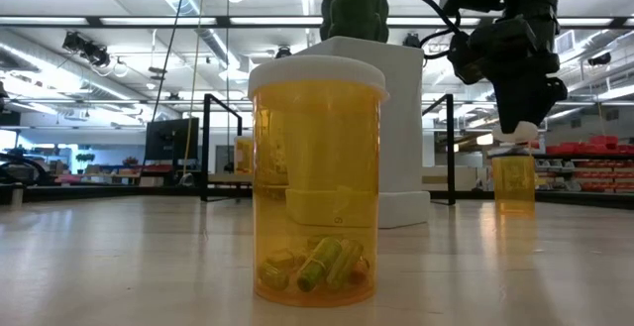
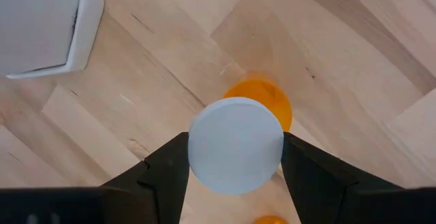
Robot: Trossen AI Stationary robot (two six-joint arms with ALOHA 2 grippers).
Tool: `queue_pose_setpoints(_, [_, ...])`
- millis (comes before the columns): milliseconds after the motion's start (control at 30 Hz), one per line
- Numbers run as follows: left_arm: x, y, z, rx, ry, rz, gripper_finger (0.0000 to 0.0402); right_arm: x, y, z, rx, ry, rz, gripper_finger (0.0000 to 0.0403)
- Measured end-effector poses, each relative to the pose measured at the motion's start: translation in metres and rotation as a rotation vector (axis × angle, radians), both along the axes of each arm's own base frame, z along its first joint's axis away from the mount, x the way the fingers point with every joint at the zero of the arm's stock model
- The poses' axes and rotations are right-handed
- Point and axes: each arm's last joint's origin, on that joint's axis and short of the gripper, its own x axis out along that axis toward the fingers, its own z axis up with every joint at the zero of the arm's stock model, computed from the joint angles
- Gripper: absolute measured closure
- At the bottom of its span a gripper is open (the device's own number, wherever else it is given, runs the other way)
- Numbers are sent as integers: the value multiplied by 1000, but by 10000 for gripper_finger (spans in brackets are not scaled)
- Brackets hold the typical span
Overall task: Pick and place medicine bottles onto shelf by color
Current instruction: Put the orange medicine bottle on the shelf
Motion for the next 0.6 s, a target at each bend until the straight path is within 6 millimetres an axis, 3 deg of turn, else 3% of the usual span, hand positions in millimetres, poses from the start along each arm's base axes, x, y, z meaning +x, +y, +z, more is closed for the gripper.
queue_pose_setpoints(600, [0,0,0,1,0,0,239,0,0,0,-7,-3,17,186])
